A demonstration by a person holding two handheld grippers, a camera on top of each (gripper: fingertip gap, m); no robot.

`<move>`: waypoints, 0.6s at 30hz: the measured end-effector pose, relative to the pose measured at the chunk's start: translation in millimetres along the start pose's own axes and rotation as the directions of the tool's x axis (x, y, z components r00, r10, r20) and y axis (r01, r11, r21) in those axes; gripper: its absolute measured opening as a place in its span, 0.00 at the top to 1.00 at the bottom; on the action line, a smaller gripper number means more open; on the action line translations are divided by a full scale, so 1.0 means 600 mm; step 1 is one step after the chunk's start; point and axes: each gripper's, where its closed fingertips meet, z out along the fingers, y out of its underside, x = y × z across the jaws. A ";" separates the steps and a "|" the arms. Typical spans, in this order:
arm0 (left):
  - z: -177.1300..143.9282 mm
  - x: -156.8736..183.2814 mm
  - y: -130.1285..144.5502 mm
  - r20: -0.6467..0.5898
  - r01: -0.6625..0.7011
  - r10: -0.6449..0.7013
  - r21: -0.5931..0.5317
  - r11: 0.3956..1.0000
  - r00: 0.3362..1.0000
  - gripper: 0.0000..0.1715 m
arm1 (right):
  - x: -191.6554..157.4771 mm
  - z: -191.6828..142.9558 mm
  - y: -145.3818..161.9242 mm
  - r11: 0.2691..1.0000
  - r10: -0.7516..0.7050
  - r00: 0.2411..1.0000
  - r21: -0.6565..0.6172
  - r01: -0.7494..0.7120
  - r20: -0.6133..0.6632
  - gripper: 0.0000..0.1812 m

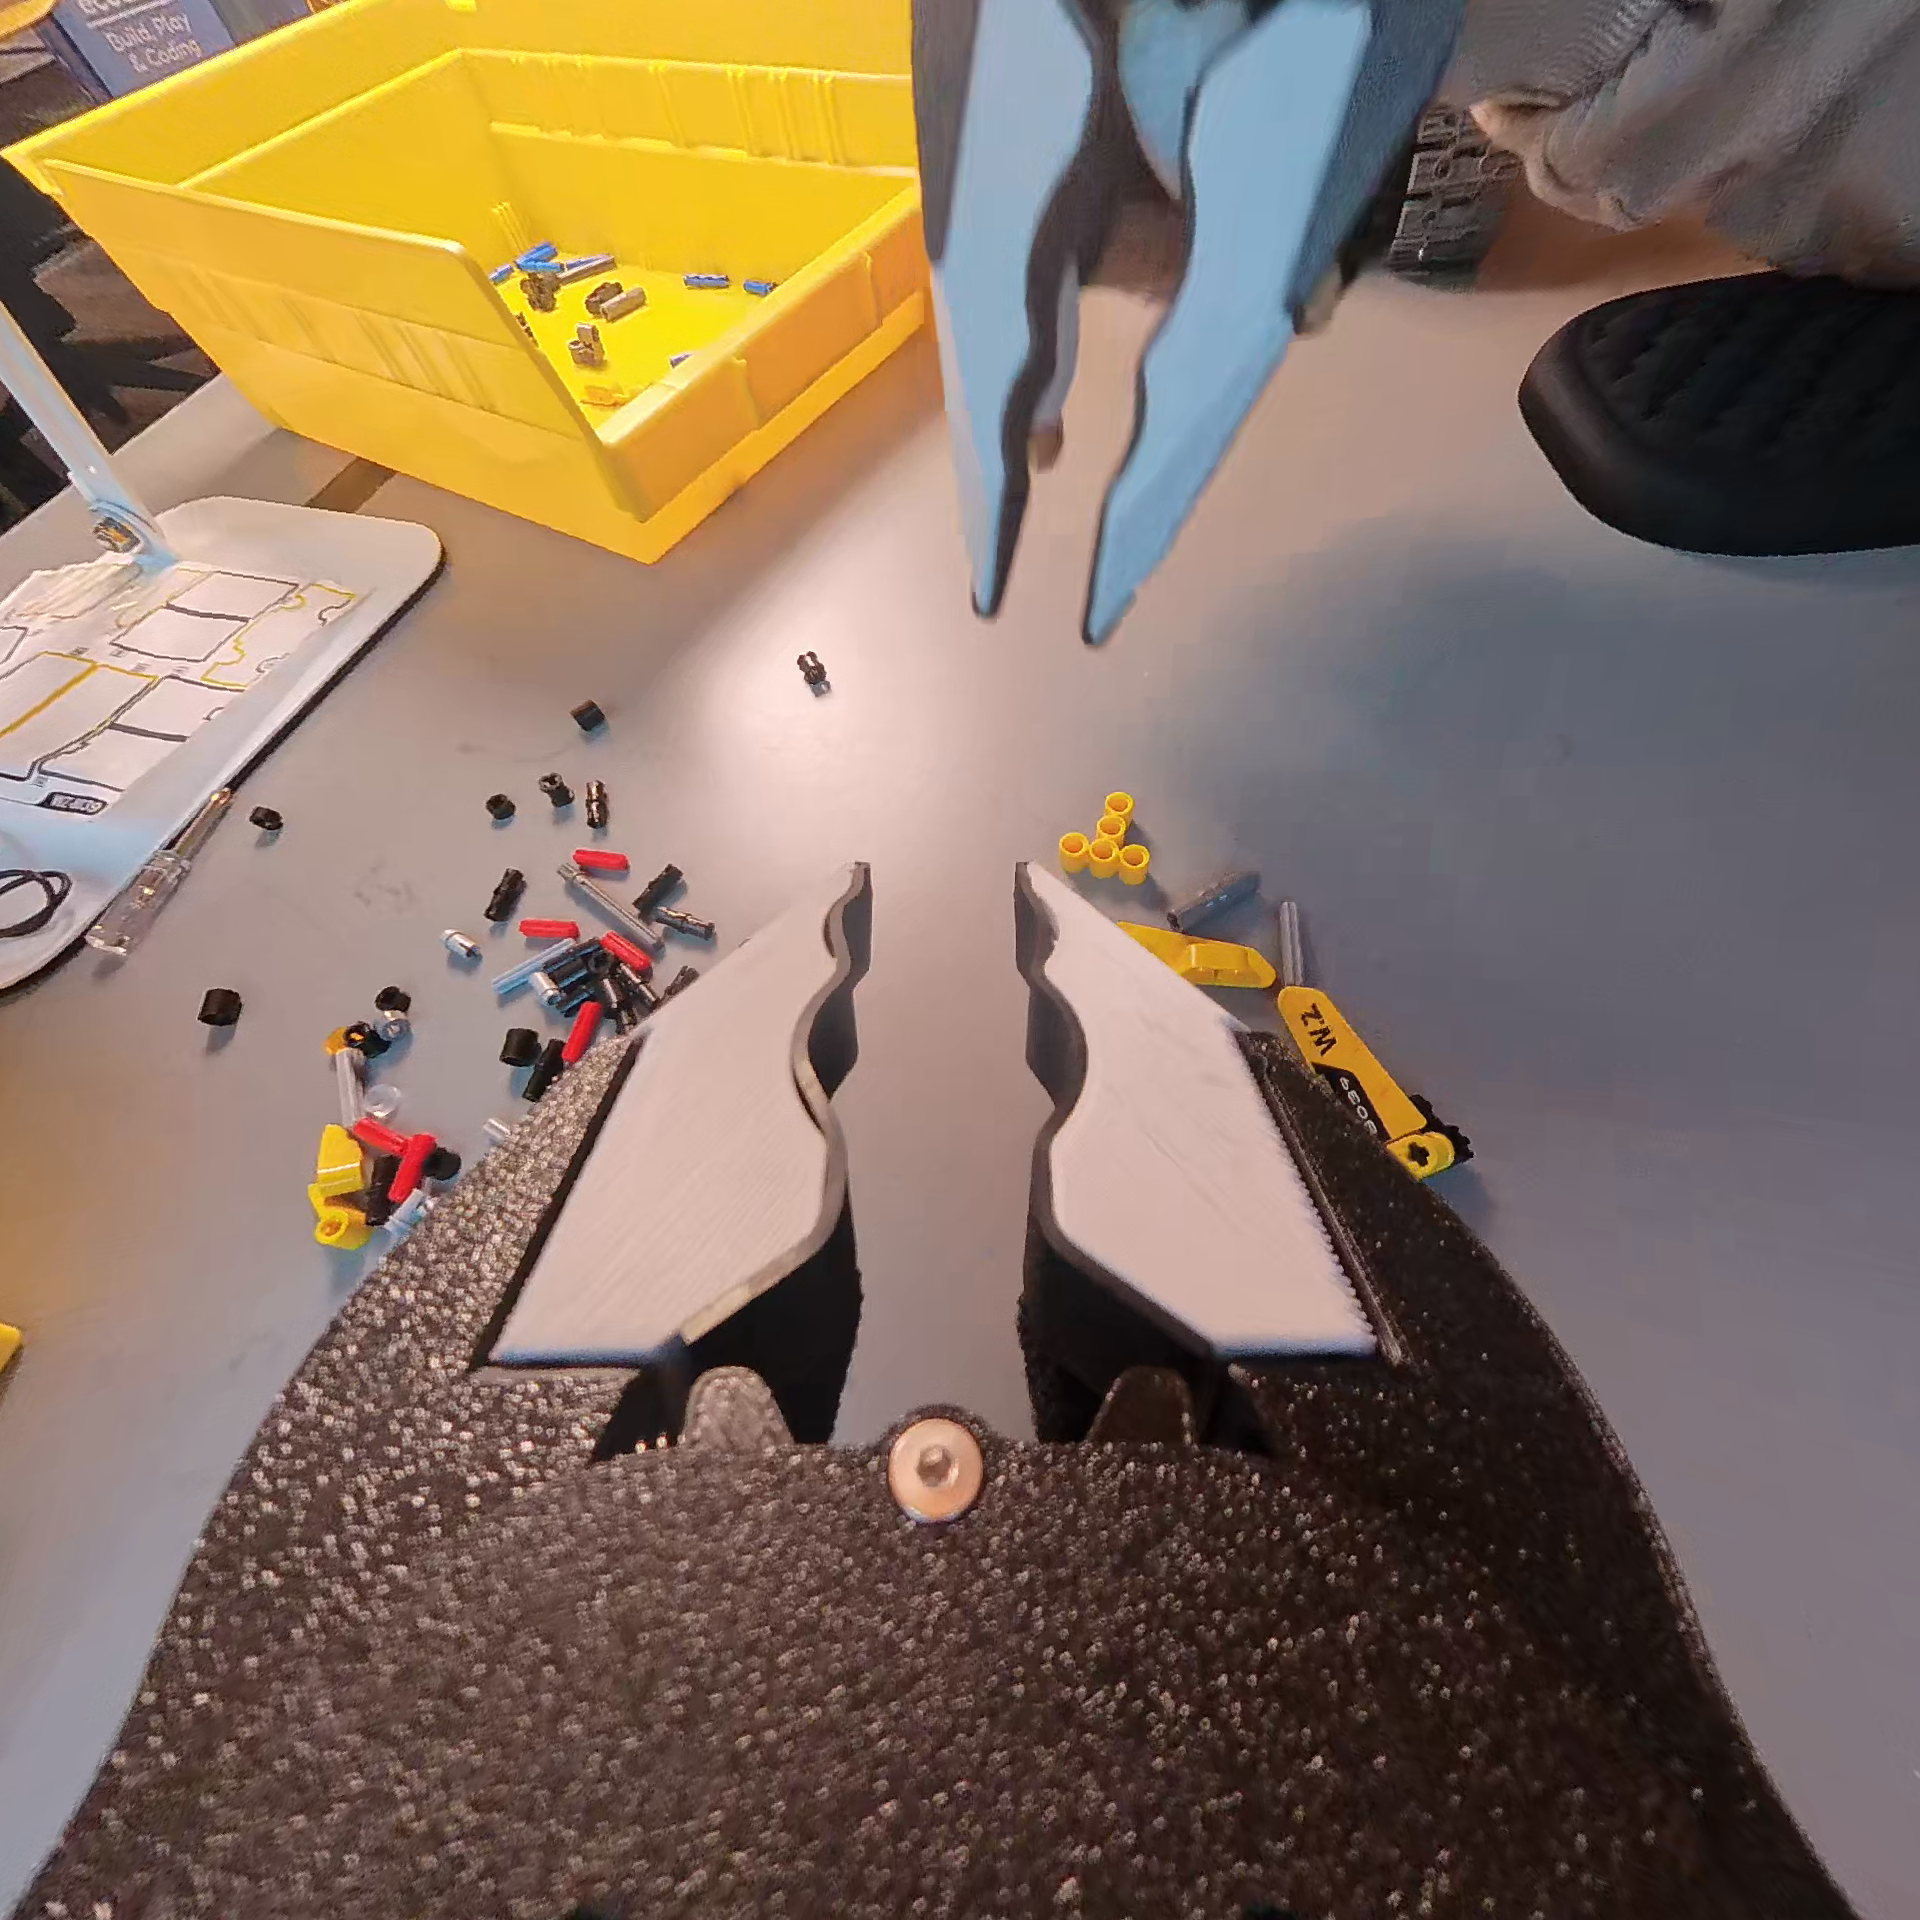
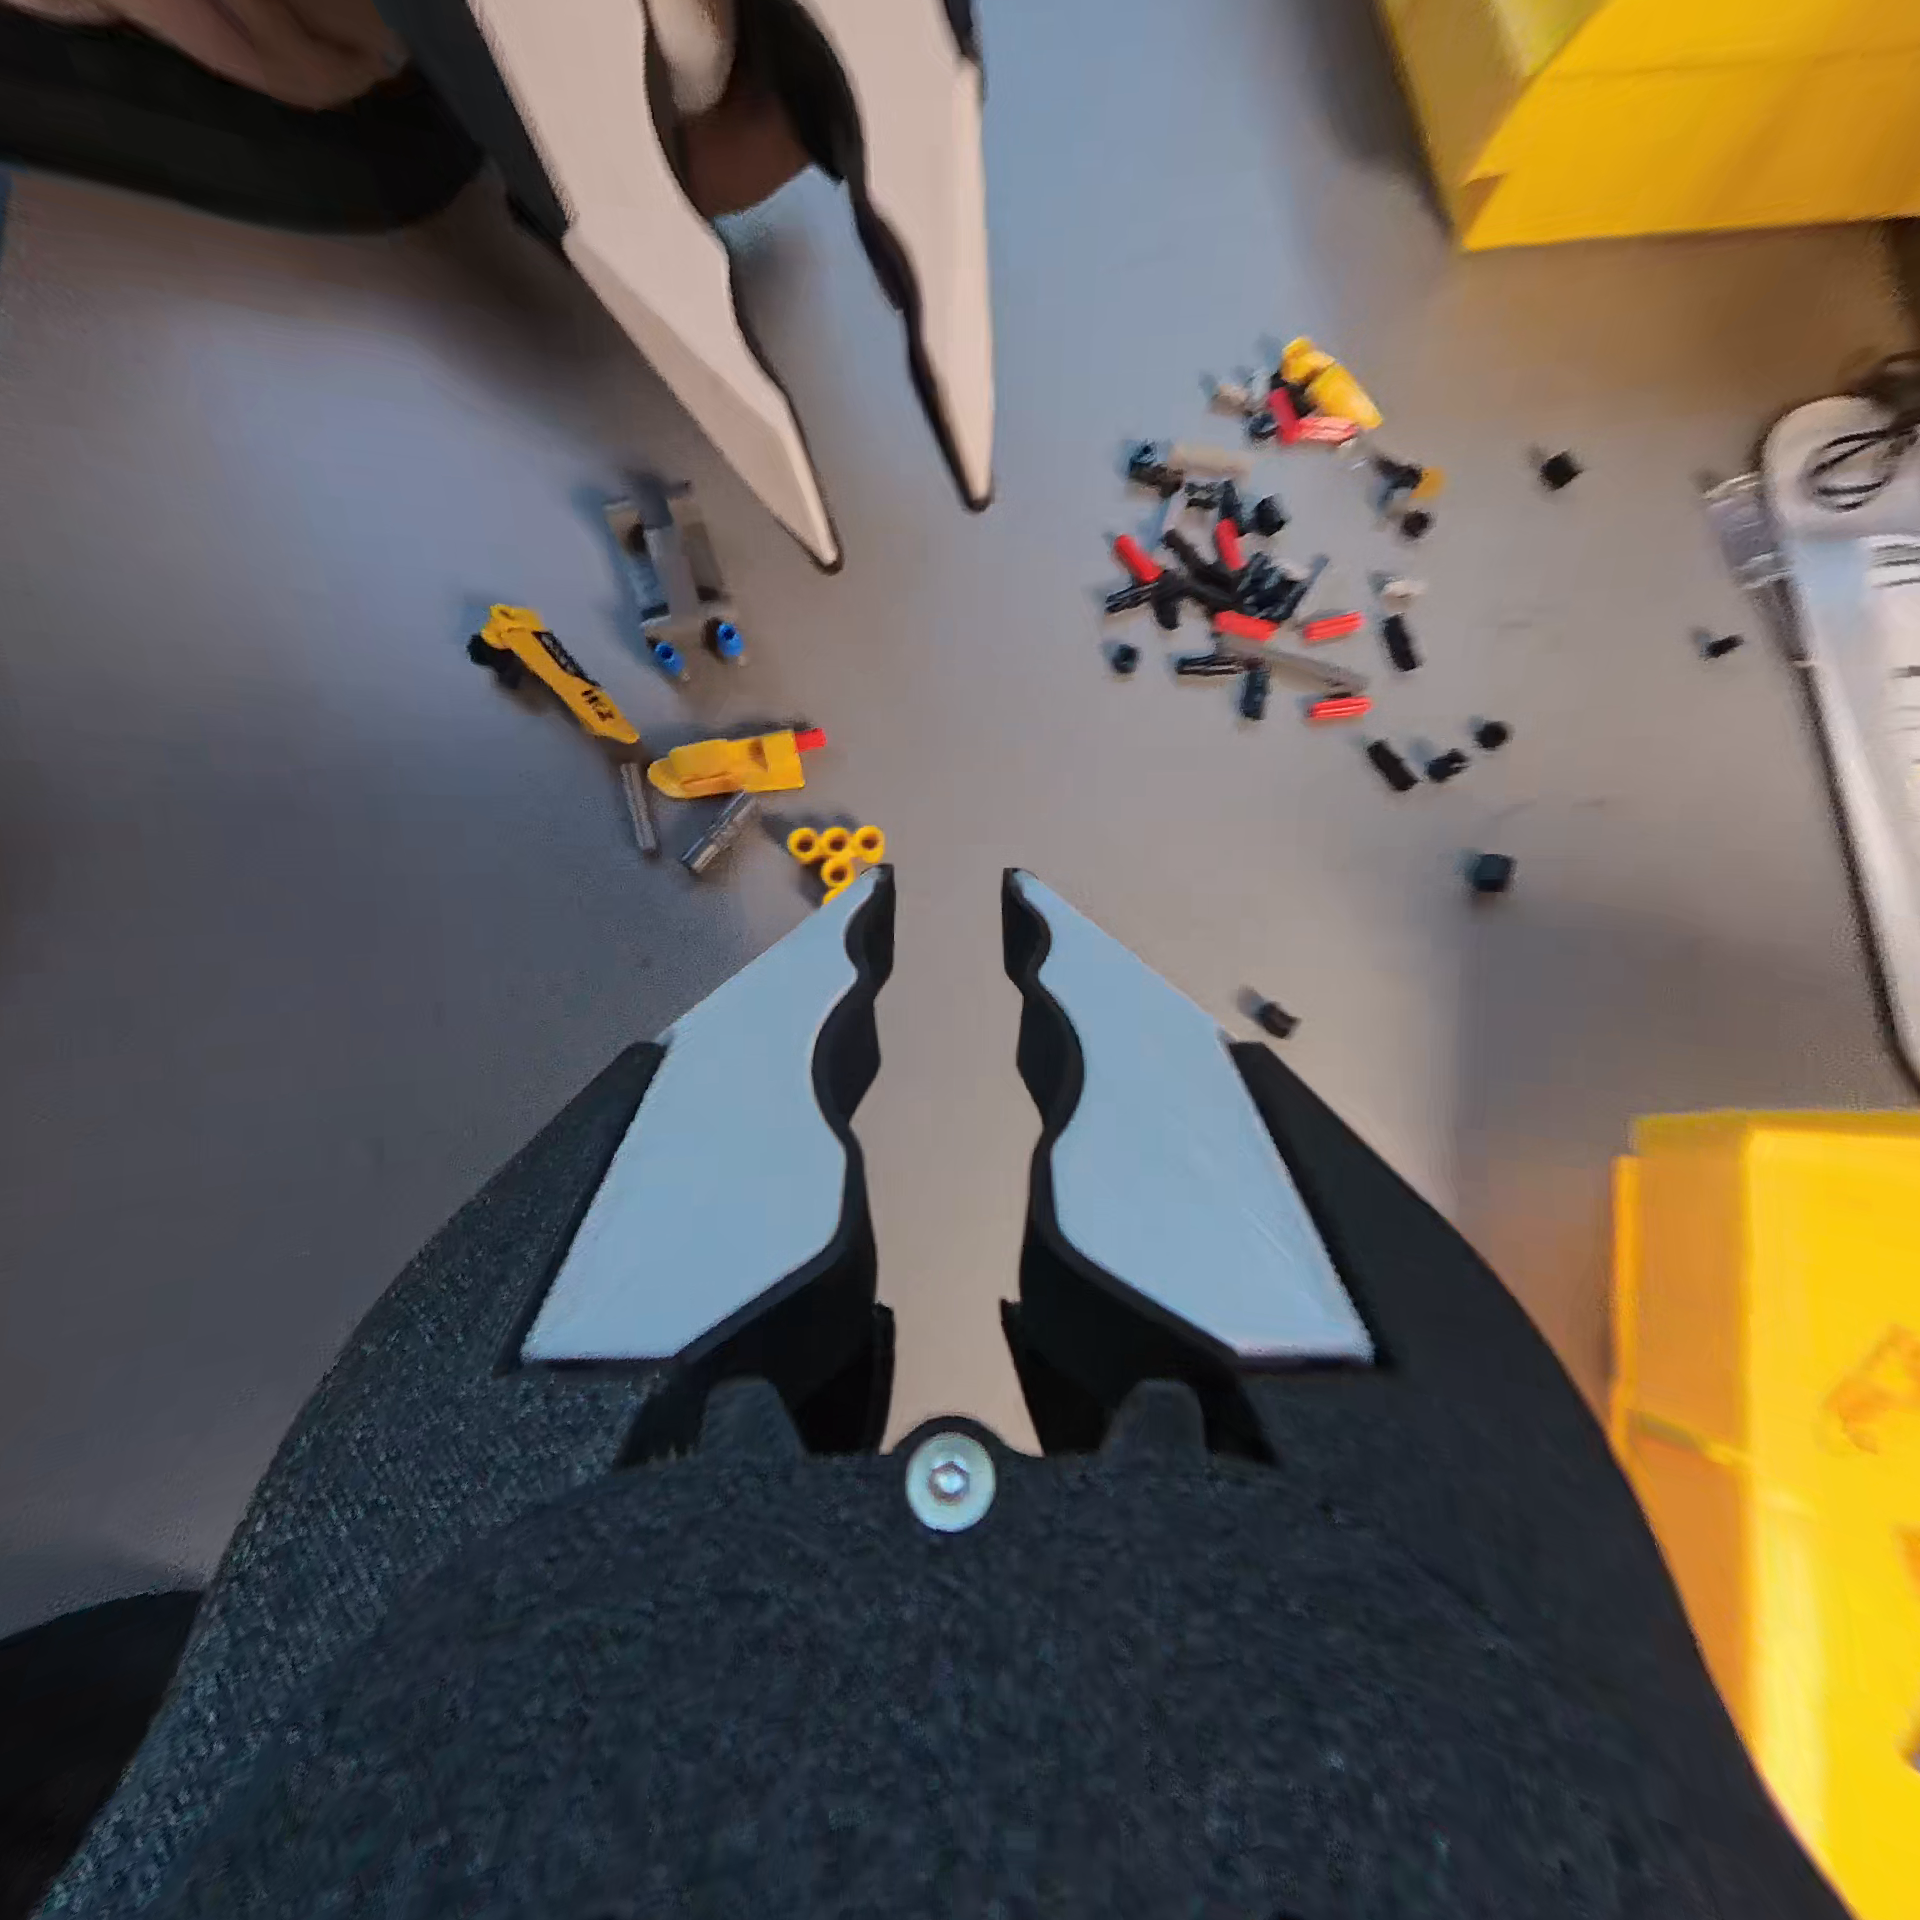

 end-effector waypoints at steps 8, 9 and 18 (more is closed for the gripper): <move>-0.004 -0.007 0.004 0.013 -0.004 0.005 -0.009 1.000 1.000 0.84 | -0.023 0.053 0.026 0.996 -0.018 0.999 -0.085 0.021 0.037 0.97; -0.005 -0.008 0.003 0.014 -0.002 0.002 -0.008 1.000 1.000 0.84 | -0.001 0.033 0.011 0.999 -0.010 1.000 -0.042 0.009 -0.016 0.97; -0.007 -0.015 0.007 0.032 -0.007 0.008 -0.021 1.000 0.999 0.84 | 0.329 -0.249 0.064 0.945 0.316 0.568 0.198 -0.262 -0.760 0.97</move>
